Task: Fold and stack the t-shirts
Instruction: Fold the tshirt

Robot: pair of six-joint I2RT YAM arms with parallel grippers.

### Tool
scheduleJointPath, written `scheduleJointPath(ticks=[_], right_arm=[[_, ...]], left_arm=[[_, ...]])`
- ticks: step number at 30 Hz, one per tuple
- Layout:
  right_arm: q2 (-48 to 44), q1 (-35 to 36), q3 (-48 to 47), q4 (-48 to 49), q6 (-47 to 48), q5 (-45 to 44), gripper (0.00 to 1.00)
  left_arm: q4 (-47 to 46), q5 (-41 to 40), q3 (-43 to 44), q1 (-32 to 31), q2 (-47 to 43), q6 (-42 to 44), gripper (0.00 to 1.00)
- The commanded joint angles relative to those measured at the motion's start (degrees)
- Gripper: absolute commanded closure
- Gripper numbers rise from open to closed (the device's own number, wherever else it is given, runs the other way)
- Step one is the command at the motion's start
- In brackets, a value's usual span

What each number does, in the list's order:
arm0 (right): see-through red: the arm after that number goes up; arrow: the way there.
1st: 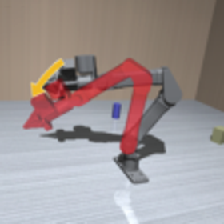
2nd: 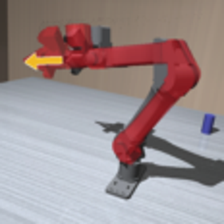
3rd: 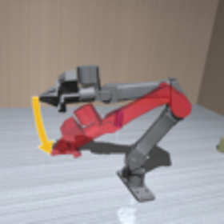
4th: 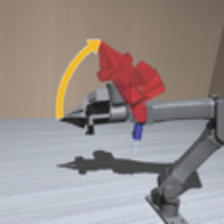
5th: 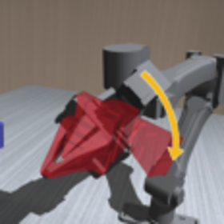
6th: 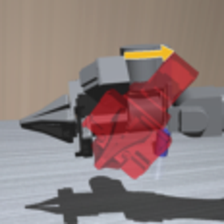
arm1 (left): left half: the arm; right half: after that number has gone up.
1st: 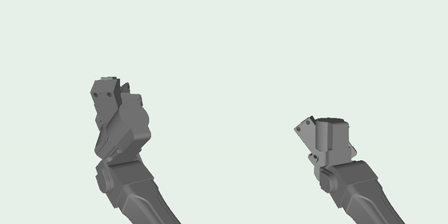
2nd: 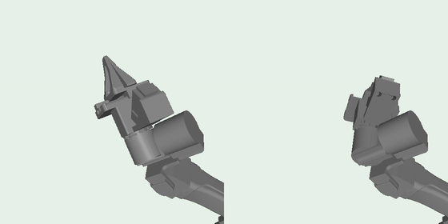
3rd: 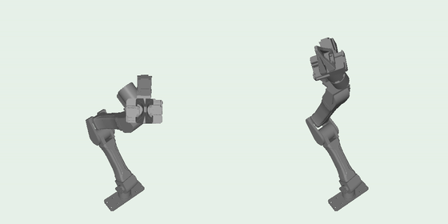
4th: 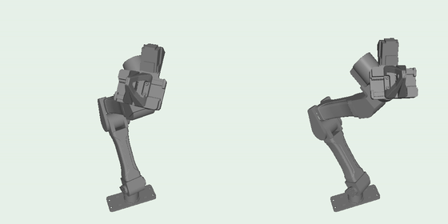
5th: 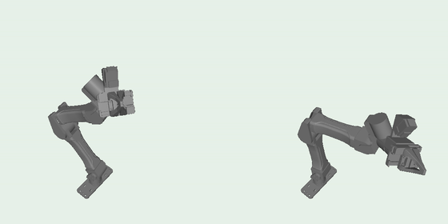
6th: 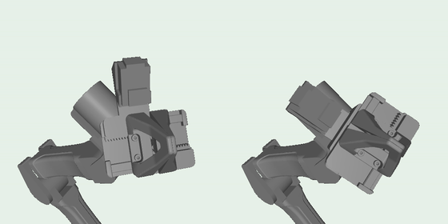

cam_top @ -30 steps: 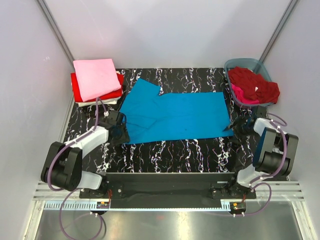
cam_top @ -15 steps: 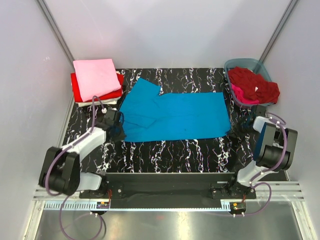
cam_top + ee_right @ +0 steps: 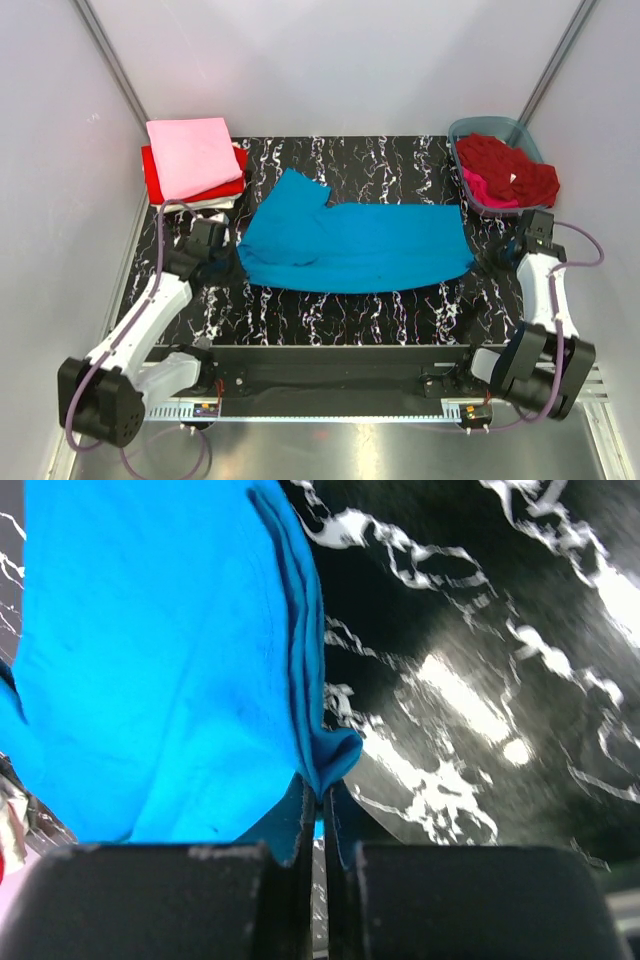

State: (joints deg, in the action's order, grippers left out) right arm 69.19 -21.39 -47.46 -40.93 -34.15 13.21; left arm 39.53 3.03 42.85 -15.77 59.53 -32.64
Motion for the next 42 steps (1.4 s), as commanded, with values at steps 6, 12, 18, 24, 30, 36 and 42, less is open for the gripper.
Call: scheduleJointPath(ticks=[6,12,18,24,30,36,42], right_arm=[[-8.3,-1.9,-2.9,-11.4,-2.8,-6.4,0.97],[-13.2,-5.7,-1.4,-12.8,-5.4,-7.5,0.00],[-15.1,-8.3,0.2,-9.7,-4.6,-6.2,0.00],[-16.6,-8.2,3.7,-0.5,-1.7,7.3,0.00],[-22.3,-8.2,4.9,0.5,0.7,9.1,0.00],[-27.9,-8.0,8.8,2.2,-1.4,15.8,0.01],[-30.2,-7.2,11.3,4.1,-1.4,18.6,0.01]], left_arm=[[15.2,3.0,5.4,0.0,-9.7,-1.4,0.91],[26.4,1.1,8.6,0.0,-16.5,0.2,0.42],[27.6,-1.4,14.5,0.0,-18.6,3.4,0.26],[11.8,0.0,18.0,0.0,-2.3,8.5,0.27],[2.5,0.7,37.8,0.1,26.2,13.3,0.33],[11.9,6.7,75.5,0.4,60.3,19.2,0.36],[12.2,5.5,95.5,2.1,83.5,19.8,0.29]])
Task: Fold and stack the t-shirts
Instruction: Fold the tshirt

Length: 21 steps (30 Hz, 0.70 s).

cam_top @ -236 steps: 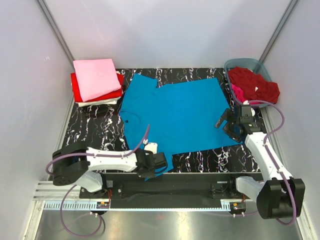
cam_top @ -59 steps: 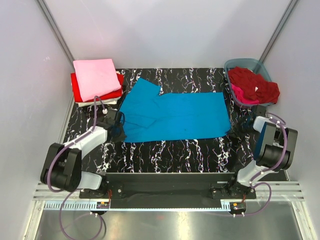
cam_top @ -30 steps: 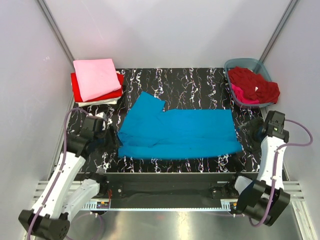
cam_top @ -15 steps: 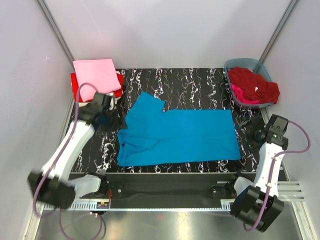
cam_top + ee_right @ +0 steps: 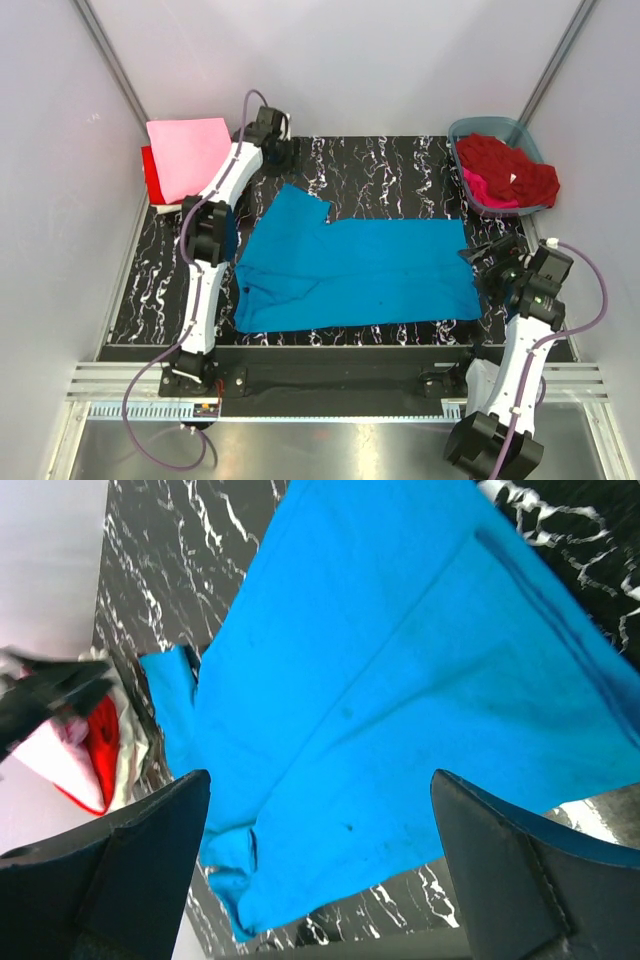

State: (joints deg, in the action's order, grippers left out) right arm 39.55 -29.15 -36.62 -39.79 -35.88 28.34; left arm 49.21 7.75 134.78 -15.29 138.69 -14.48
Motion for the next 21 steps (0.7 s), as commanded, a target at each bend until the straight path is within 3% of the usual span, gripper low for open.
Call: scheduleJointPath(ticks=[1,6,14,21], right_arm=[[-0.4,0.8,0.5,2.9,0.5,3.7,0.01],[-1.2,2.0,0.8,3.4,0.5,3.6,0.02],[-1.2,2.1,1.7,4.3,0.8,2.2,0.01],[0.4,2.1,1.7,4.4,1.3,2.1,0.01]], left_arm=[[1.0,1.5,2.8,2.1,5.0,1.2,0.28],[-3.9,3.3,-0.9,3.4,9.2,-0.4,0.27],[-7.1,4.7,-6.3,3.0,9.1,0.7,0.36],[-4.5,0.1,-4.8,-0.1,9.6,2.2,0.40]])
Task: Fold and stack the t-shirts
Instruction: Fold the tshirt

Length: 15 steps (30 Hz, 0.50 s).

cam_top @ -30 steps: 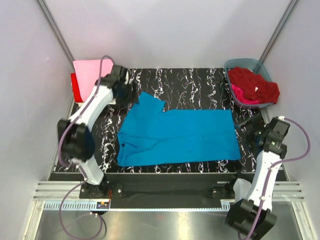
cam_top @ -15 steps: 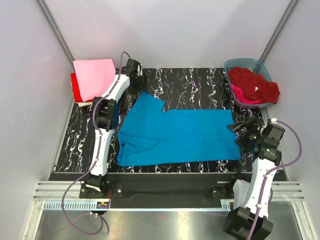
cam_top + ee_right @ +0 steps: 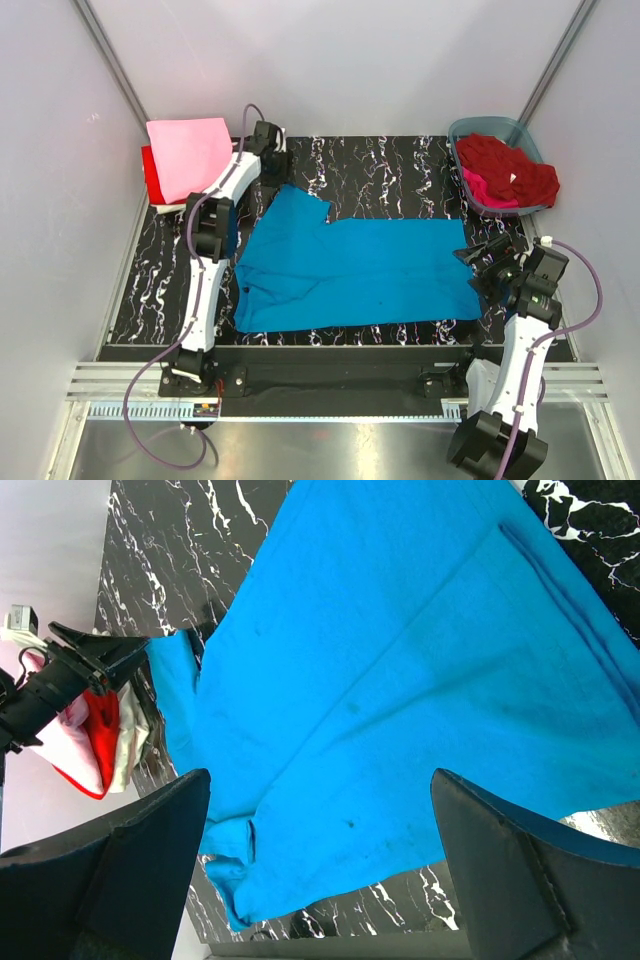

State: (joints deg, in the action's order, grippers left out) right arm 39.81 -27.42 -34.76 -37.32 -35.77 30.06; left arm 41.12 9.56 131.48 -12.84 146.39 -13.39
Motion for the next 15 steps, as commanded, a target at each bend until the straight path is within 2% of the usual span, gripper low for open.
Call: scheduleJointPath(ticks=[1,5,6,8,9,10,11,13,15], right_arm=[[0.1,0.3,-0.1,2.0,1.1,0.3,0.01],[-0.1,0.3,-0.1,2.0,1.1,0.3,0.01],[0.0,0.3,-0.1,1.9,1.1,0.3,0.01],[0.4,0.3,-0.1,2.1,1.2,0.3,0.01],[0.4,0.3,-0.1,2.2,1.3,0.3,0.01],[0.7,0.3,-0.1,2.5,1.3,0.3,0.00],[1.3,0.4,-0.1,2.9,1.5,0.3,0.00],[2.5,0.4,-0.1,3.3,1.5,0.3,0.01],[5.4,0.7,-0.7,4.4,1.8,0.3,0.01]], left_arm=[[3.7,-2.4,-1.8,-2.7,1.8,1.0,0.42],[3.6,-4.6,-1.8,-3.2,1.7,-0.6,0.53],[3.5,-5.2,-1.8,-3.2,1.7,-0.8,0.65],[3.0,-5.6,-1.7,-3.2,1.8,-1.5,0.77],[2.9,-5.9,-1.6,-3.2,1.9,-1.6,0.92],[3.3,-5.8,-0.7,-3.2,2.1,-1.6,0.97],[4.1,-5.9,0.2,-3.2,2.8,-1.4,1.00],[6.2,-6.7,1.3,-3.3,2.5,-1.3,1.00],[6.1,-7.4,-1.6,-3.2,-0.7,-1.1,1.00]])
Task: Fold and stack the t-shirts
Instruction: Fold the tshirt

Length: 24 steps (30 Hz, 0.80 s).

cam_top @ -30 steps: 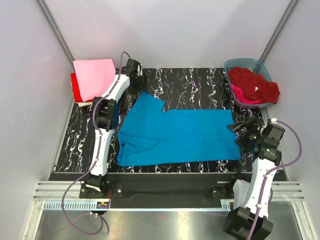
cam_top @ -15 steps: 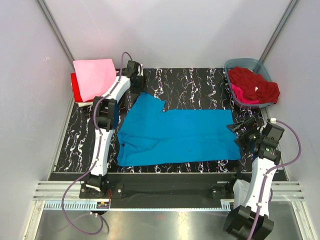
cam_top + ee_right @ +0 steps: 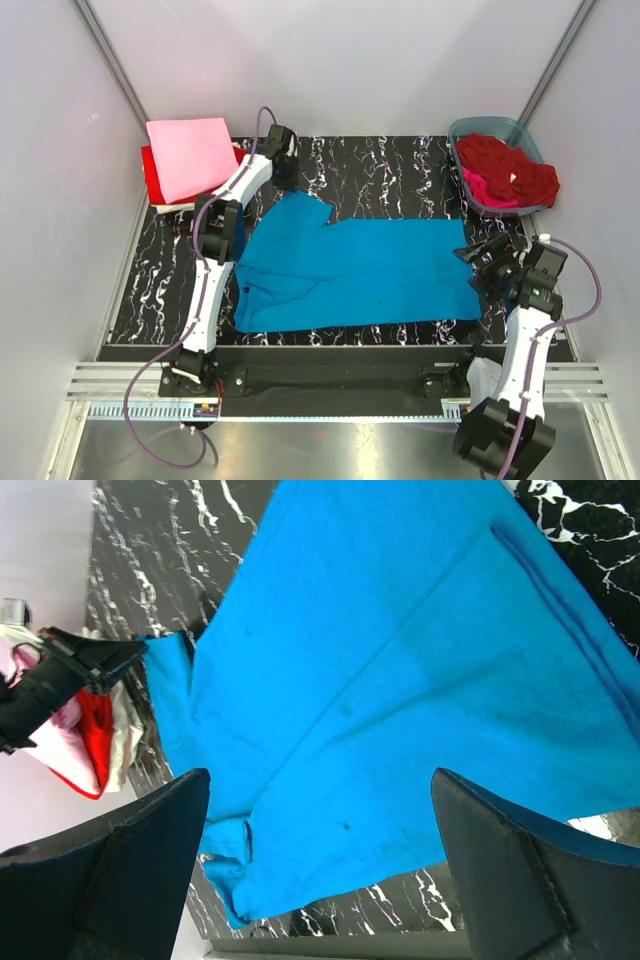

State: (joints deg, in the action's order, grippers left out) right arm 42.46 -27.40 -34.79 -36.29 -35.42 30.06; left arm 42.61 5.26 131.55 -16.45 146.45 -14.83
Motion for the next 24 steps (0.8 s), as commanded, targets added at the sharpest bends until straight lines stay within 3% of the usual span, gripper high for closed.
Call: scheduleJointPath(ticks=[1,7,12,19,24], right_arm=[[4.0,1.2,-2.1,3.5,1.8,-0.3,0.01],[17.1,14.8,-15.9,0.4,1.7,-16.8,0.00],[30.5,15.0,-25.8,0.7,2.9,-23.6,0.05],[51.4,15.6,-38.2,0.9,3.2,-27.2,0.29],[60.9,17.1,-48.2,-2.5,4.1,-29.8,0.33]], left_arm=[[4.2,-3.5,-3.3,0.4,-2.4,0.3,1.00],[6.7,-6.4,-12.1,0.4,-18.1,-2.2,1.00],[11.9,-6.3,-18.4,-0.1,-26.0,-2.0,1.00],[10.4,-8.3,-30.6,-1.5,-36.8,0.5,1.00],[8.9,-8.6,-32.7,-3.5,-38.8,1.5,1.00]])
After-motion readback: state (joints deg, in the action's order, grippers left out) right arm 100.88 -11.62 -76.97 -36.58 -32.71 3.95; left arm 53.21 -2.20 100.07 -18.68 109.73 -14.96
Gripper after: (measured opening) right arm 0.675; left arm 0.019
